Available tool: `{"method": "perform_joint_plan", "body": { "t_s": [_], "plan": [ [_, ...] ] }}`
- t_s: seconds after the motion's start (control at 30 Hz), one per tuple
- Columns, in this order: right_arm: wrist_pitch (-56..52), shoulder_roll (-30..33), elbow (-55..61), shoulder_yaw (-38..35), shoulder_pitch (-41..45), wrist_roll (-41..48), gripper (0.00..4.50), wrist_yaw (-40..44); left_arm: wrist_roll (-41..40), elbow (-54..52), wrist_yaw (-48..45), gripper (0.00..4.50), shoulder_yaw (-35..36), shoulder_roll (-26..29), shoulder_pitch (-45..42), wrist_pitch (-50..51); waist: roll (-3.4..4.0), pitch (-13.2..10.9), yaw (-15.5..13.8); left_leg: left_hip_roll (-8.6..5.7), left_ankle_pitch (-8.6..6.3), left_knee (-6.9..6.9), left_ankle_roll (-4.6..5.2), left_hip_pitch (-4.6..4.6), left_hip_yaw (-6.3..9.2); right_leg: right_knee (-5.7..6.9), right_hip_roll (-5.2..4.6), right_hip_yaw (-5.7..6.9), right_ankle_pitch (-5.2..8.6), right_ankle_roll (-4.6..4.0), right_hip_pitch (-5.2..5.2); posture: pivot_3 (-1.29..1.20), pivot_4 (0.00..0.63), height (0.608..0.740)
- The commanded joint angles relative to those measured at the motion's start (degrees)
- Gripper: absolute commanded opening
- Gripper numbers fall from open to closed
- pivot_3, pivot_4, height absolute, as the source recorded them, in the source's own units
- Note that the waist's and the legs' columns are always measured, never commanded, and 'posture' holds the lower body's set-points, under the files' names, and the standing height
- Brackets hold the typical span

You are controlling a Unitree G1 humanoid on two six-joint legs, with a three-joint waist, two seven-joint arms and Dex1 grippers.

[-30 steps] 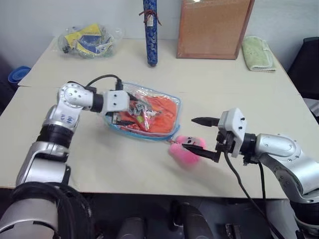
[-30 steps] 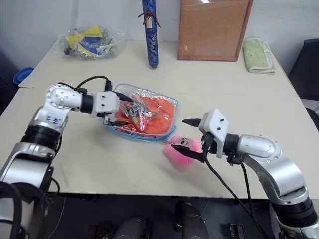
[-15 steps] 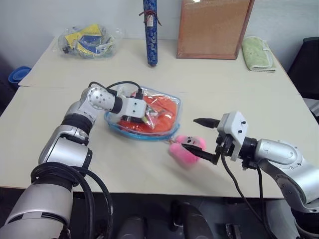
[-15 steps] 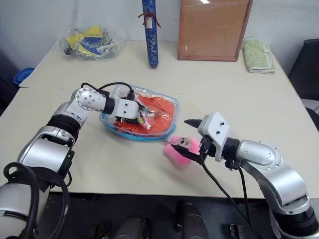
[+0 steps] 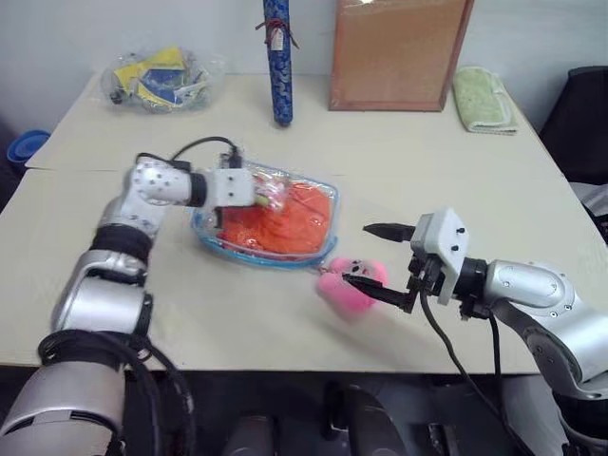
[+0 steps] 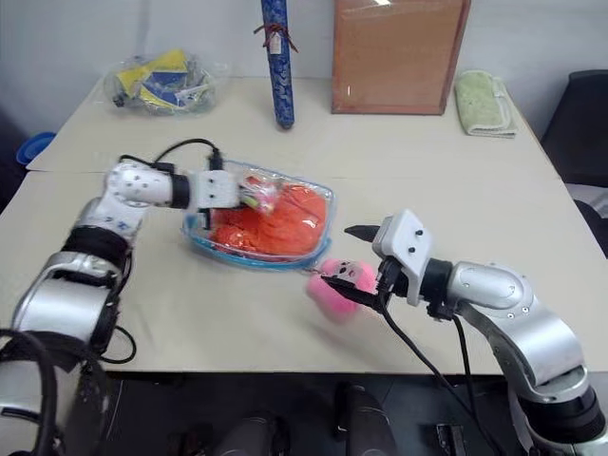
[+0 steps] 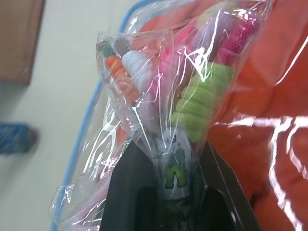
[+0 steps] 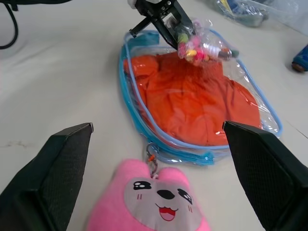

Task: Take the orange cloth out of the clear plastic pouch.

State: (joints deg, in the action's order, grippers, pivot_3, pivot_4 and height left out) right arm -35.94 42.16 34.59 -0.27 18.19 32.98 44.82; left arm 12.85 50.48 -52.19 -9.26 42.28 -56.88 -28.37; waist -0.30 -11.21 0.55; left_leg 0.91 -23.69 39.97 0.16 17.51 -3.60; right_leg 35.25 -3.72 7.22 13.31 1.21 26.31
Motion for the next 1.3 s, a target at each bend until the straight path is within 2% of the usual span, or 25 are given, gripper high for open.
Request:
{"method": "perform_joint_plan", "body": {
  "t_s": [0.03, 0.13, 0.23, 0.37, 0.5, 0.53, 0.6, 0.73, 0.9, 0.97, 1.1, 1.17, 1.27, 1.3],
  "plan": [
    [1.07, 0.77, -0.67, -0.63, 1.48, 3.03, 4.50, 4.91, -3.09, -13.21, 2.68, 0.51, 8.05, 8.54, 11.10, 10.09, 0.00, 0.00, 0.39, 0.00, 0.00, 0.00, 0.00, 0.03, 0.00, 0.07, -0.03, -0.06, 0.00, 0.00, 0.06, 0.00, 0.150, 0.740],
    [0.92, 1.08, -2.27, -0.08, 2.64, 4.51, 4.50, 8.74, -4.50, -24.28, 5.66, 0.51, 16.23, 14.58, 25.60, 19.71, -0.01, 0.00, 0.38, 0.02, 0.00, 0.03, -0.01, 0.07, 0.00, 0.13, -0.09, -0.12, 0.02, -0.03, 0.15, 0.00, 0.150, 0.740],
    [1.69, 0.49, -4.60, 1.52, 4.23, 4.01, 4.50, 11.53, -4.72, -29.60, 9.81, 0.51, 22.63, 16.65, 36.28, 26.07, -0.04, 0.01, -0.58, -0.01, -0.05, 0.08, 0.07, 0.08, 0.00, 0.15, -0.22, -0.13, 0.02, -0.03, 0.14, 0.00, 0.150, 0.740],
    [3.12, -0.81, -8.24, 3.83, 6.68, 2.23, 4.50, 13.43, -3.83, -32.85, 15.25, 0.51, 26.73, 16.01, 43.15, 31.47, -0.12, 0.06, -1.94, -0.09, -0.12, 0.12, 0.22, 0.08, 0.02, 0.16, -0.38, -0.11, 0.02, -0.03, 0.11, 0.00, 0.150, 0.740],
    [4.04, -1.63, -11.01, 4.88, 8.57, 1.12, 4.50, 14.43, -3.71, -33.82, 19.12, 0.51, 28.49, 15.46, 47.13, 35.03, -0.15, 0.07, -1.97, -0.11, -0.14, 0.11, 0.25, 0.15, 0.00, 0.13, -0.41, -0.08, 0.02, -0.02, 0.16, 0.00, 0.150, 0.740],
    [4.10, -1.71, -11.23, 4.90, 8.71, 1.00, 4.50, 14.61, -4.15, -34.31, 19.08, 0.94, 28.63, 15.43, 47.77, 35.42, -0.15, 0.07, -1.93, -0.11, -0.14, 0.11, 0.24, 0.16, 0.00, 0.13, -0.41, -0.07, 0.02, -0.02, 0.17, 0.00, 0.150, 0.740],
    [4.26, -1.72, -11.56, 4.90, 8.79, 0.80, 4.50, 14.98, -5.04, -35.64, 18.76, 1.26, 29.06, 15.35, 49.46, 36.06, -0.15, 0.07, -1.78, -0.11, -0.14, 0.10, 0.24, 0.16, -0.02, 0.13, -0.40, -0.05, 0.02, -0.02, 0.19, 0.00, 0.150, 0.740],
    [4.49, -1.17, -11.55, 4.21, 7.94, 0.50, 4.50, 15.54, -6.65, -38.73, 17.65, 2.45, 30.55, 15.97, 52.71, 37.50, -0.15, 0.07, -1.60, -0.09, -0.15, 0.09, 0.21, 0.15, -0.03, 0.14, -0.40, -0.05, 0.02, -0.02, 0.20, 0.00, 0.150, 0.740],
    [4.68, -0.51, -10.97, 2.62, 5.92, 0.18, 4.50, 15.09, -11.82, -44.00, 13.57, 3.96, 37.62, 16.92, 56.64, 44.23, -0.15, 0.07, -1.21, -0.08, -0.17, 0.08, 0.18, 0.14, -0.02, 0.14, -0.40, -0.06, 0.02, -0.02, 0.20, 0.00, 0.150, 0.740],
    [4.81, -0.37, -10.71, 2.11, 5.14, 0.19, 4.50, 15.05, -15.47, -46.37, 11.22, 3.96, 41.28, 16.72, 57.17, 48.31, -0.15, 0.07, -1.16, -0.07, -0.17, 0.09, 0.18, 0.15, -0.01, 0.14, -0.40, -0.06, 0.02, -0.02, 0.21, 0.00, 0.150, 0.740],
    [5.00, -0.63, -9.78, 1.77, 3.48, 0.00, 4.50, 14.07, -27.78, -54.49, -2.13, 3.96, 49.19, 18.03, 60.41, 56.30, -0.15, 0.07, -0.76, -0.07, -0.17, 0.09, 0.16, 0.15, -0.02, 0.13, -0.40, -0.06, 0.02, -0.03, 0.20, 0.00, 0.150, 0.740],
    [5.03, -0.65, -9.41, 1.78, 3.14, 0.03, 4.50, 13.78, -30.91, -56.70, -5.51, 3.96, 50.74, 18.74, 61.10, 57.89, -0.15, 0.07, -0.71, -0.07, -0.18, 0.09, 0.15, 0.15, 0.00, 0.11, -0.40, -0.06, 0.03, -0.03, 0.19, 0.00, 0.150, 0.740],
    [4.45, -0.20, -7.99, 1.11, 2.30, 0.59, 4.50, 13.02, -35.33, -58.88, -11.45, 3.96, 49.36, 22.12, 58.40, 57.39, -0.15, 0.07, -0.73, -0.07, -0.17, 0.10, 0.12, 0.13, 0.02, 0.12, -0.39, -0.06, 0.04, -0.05, 0.18, 0.00, 0.150, 0.740],
    [4.00, 0.10, -7.38, 0.44, 1.88, 0.95, 4.50, 12.61, -34.49, -58.43, -12.72, 3.96, 45.46, 23.82, 55.65, 54.24, -0.15, 0.07, -0.69, -0.07, -0.17, 0.11, 0.11, 0.14, 0.02, 0.13, -0.39, -0.06, 0.04, -0.06, 0.18, 0.00, 0.150, 0.740]
  ]
}}
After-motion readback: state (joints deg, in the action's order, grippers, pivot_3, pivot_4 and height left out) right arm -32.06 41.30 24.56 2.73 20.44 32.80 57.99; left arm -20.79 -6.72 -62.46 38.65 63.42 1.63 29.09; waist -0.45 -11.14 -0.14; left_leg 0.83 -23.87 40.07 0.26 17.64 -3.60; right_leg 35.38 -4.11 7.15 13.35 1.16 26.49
